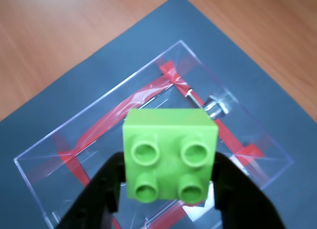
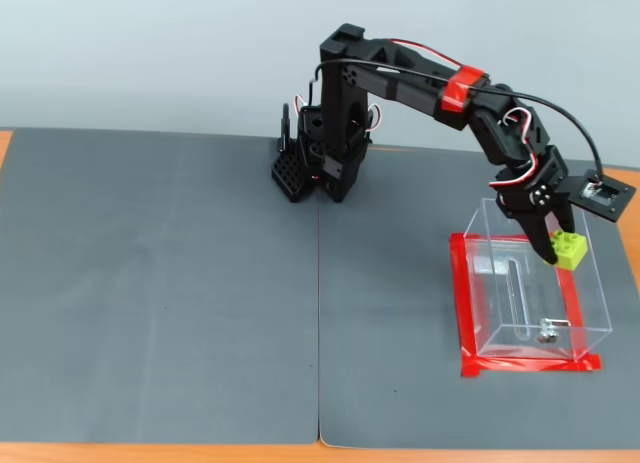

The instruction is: Pick the green lego block and place it into the transparent box

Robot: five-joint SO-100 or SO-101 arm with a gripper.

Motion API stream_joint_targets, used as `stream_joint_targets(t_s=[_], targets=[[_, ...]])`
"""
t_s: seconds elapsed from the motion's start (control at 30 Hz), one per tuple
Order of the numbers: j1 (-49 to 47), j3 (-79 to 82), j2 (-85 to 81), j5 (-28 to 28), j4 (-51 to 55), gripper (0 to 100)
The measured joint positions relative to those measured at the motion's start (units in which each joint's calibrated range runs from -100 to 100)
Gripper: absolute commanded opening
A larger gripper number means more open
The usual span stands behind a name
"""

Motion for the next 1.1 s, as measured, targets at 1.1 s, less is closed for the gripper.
stream_joint_targets(t_s=[1.1], targets=[[1.77,-5.84,-3.48,-0.05,5.81,3]])
